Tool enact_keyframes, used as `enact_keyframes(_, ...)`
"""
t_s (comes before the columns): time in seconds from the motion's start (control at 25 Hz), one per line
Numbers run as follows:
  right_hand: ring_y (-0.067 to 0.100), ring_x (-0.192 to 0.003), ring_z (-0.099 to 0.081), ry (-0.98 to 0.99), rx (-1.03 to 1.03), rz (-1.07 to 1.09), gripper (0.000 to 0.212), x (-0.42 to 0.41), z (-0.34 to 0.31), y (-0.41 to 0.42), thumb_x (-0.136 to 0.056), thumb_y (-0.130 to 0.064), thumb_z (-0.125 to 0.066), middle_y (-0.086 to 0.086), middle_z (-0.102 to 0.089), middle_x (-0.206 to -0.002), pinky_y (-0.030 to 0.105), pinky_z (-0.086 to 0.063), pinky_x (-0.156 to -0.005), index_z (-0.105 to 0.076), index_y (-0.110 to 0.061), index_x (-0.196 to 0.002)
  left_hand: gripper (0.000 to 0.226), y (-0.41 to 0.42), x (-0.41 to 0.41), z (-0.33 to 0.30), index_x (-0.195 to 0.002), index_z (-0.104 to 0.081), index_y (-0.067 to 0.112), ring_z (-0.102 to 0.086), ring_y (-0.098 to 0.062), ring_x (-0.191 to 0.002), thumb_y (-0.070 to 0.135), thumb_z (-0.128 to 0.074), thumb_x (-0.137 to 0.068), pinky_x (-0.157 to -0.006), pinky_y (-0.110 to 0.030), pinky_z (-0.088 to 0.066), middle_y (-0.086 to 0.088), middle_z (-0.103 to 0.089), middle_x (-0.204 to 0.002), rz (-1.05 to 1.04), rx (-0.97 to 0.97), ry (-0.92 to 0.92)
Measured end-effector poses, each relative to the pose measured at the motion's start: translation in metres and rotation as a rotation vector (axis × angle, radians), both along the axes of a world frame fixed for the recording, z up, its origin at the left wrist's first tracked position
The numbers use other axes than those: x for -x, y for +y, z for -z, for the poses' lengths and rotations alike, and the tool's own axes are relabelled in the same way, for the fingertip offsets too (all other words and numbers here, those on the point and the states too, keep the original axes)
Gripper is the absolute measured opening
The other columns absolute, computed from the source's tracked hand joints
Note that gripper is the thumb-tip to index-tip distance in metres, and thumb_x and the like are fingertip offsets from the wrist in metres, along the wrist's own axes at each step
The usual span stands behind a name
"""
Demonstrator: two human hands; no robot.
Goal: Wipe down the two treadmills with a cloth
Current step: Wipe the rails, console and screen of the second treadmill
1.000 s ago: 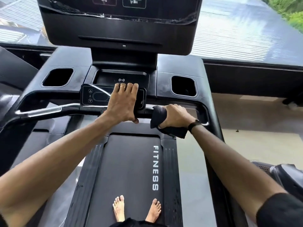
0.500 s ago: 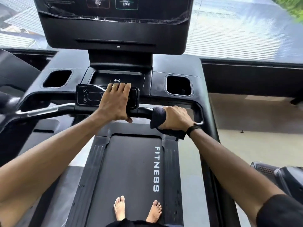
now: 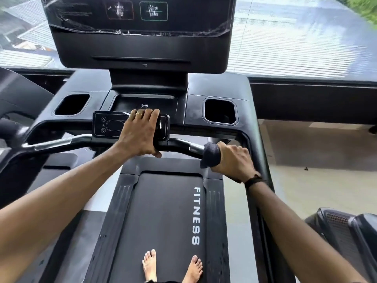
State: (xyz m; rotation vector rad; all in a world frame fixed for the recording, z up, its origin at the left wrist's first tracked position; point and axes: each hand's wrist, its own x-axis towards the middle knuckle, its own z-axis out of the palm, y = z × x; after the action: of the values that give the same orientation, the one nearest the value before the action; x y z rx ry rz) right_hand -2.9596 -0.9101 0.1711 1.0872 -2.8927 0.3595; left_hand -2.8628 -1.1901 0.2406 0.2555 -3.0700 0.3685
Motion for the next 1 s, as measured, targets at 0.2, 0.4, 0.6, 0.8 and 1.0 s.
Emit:
enact_keyframes(0.2, 0.025, -0.07, -0.063, -0.083, -0.057, -0.003, 0.047, 0.013, -0.008, 0.008, -0.059, -0.062, -0.071, -0.003, -0.067, -0.077, 0.033, -0.044, -0.063, -0.057, -0.026, -0.084, 0.14, 0.001, 0.001, 0.001, -0.138, -0.031, 0.007, -0.047, -0.034, -0.122, 0.078, -0.082, -0.029, -0.114, -0.044, -0.029, -0.01, -0.048, -0.132, 0.013, 0.002, 0.011)
enact_keyframes(0.4, 0.03, -0.066, -0.064, 0.248, 0.044, 0.074, 0.048, -0.006, 0.022, 0.007, -0.066, -0.057, -0.065, 0.003, -0.063, -0.074, 0.036, -0.045, -0.061, -0.056, -0.016, -0.089, 0.141, -0.002, 0.001, 0.002, -0.14, -0.031, 0.005, -0.046, -0.034, -0.124, 0.079, -0.081, -0.03, -0.115, -0.046, -0.029, -0.011, -0.046, -0.134, 0.019, 0.015, 0.005)
enact_keyframes(0.6, 0.023, -0.083, -0.064, -0.299, -0.149, -0.048, 0.055, 0.024, -0.016, -0.002, -0.052, -0.065, -0.075, -0.007, -0.066, -0.084, 0.032, -0.037, -0.07, -0.057, -0.027, -0.087, 0.139, -0.004, 0.003, 0.005, -0.136, -0.032, 0.006, -0.05, -0.031, -0.118, 0.081, -0.08, -0.029, -0.113, -0.044, -0.032, -0.008, -0.049, -0.128, 0.038, 0.005, 0.01)
enact_keyframes(0.8, 0.026, -0.093, -0.065, -0.085, -0.029, -0.062, 0.078, -0.002, -0.008, -0.039, -0.058, -0.088, -0.063, -0.003, -0.069, -0.103, 0.036, -0.044, -0.074, -0.051, -0.028, -0.106, 0.143, -0.008, 0.005, 0.008, -0.137, -0.032, 0.003, -0.051, -0.031, -0.116, 0.085, -0.077, -0.029, -0.112, -0.046, -0.034, -0.009, -0.05, -0.127, 0.058, 0.016, 0.022)
enact_keyframes(1.0, 0.026, -0.09, -0.067, 0.173, 0.342, 0.045, 0.066, -0.048, -0.005, -0.124, -0.087, -0.074, -0.042, 0.001, -0.072, -0.099, 0.037, -0.044, -0.081, -0.066, -0.02, -0.117, 0.143, -0.009, 0.0, 0.01, -0.147, -0.024, 0.004, -0.041, -0.033, -0.133, 0.08, -0.078, -0.039, -0.118, -0.048, -0.024, -0.011, -0.043, -0.143, 0.066, -0.044, 0.068)
